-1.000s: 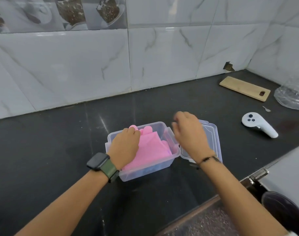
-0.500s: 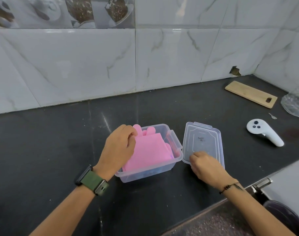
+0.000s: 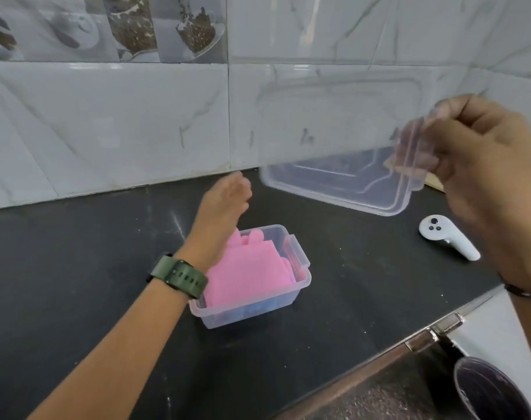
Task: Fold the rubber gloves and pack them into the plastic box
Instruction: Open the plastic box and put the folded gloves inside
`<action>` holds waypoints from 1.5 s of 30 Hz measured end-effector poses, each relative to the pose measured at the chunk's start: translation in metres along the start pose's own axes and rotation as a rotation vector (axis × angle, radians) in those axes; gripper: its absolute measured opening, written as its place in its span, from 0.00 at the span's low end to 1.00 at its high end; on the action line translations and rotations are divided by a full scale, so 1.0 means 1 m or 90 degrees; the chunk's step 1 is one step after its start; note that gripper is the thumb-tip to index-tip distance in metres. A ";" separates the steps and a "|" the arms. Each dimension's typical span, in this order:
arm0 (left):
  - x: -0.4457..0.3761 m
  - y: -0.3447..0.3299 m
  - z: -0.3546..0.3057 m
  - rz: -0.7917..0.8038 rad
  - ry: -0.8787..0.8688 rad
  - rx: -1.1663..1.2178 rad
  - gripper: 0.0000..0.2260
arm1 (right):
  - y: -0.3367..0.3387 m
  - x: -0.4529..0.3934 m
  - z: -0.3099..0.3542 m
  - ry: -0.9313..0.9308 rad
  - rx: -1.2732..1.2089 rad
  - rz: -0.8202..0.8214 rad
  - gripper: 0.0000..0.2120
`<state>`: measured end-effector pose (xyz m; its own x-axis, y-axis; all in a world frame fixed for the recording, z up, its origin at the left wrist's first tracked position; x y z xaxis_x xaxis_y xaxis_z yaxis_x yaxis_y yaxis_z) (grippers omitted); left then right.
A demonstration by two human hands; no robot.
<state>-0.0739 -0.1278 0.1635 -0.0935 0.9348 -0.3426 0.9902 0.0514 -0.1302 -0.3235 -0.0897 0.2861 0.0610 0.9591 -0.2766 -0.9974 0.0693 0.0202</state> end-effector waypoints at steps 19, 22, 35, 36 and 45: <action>0.069 0.064 0.043 -0.102 0.120 -0.686 0.16 | -0.106 -0.013 -0.184 -0.117 0.879 -0.012 0.17; 0.075 0.065 0.053 -0.096 0.134 -0.680 0.15 | -0.110 -0.011 -0.190 -0.108 0.935 0.020 0.10; 0.082 0.065 0.063 -0.132 0.188 -0.620 0.10 | -0.109 -0.007 -0.208 -0.134 0.866 0.004 0.11; 0.083 0.068 0.063 -0.143 0.197 -0.597 0.10 | -0.109 -0.008 -0.207 -0.136 0.845 0.000 0.12; 0.130 0.149 0.034 -0.297 0.265 -0.581 0.13 | -0.185 0.023 -0.195 -0.094 0.753 0.139 0.14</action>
<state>0.0581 -0.0102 0.0681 -0.6056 0.7921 -0.0759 0.5875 0.5094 0.6287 -0.1447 -0.1344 0.0884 -0.0241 0.9986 -0.0468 -0.3406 0.0358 0.9395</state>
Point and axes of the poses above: each hand's wrist, its own x-axis away from the middle knuckle, its own y-axis out of the back of the hand, z = x × y, the point moved 3 cm from there along -x, towards the middle knuckle, and after that the axes turned 14 degrees about -y, right-handed, at the moved point
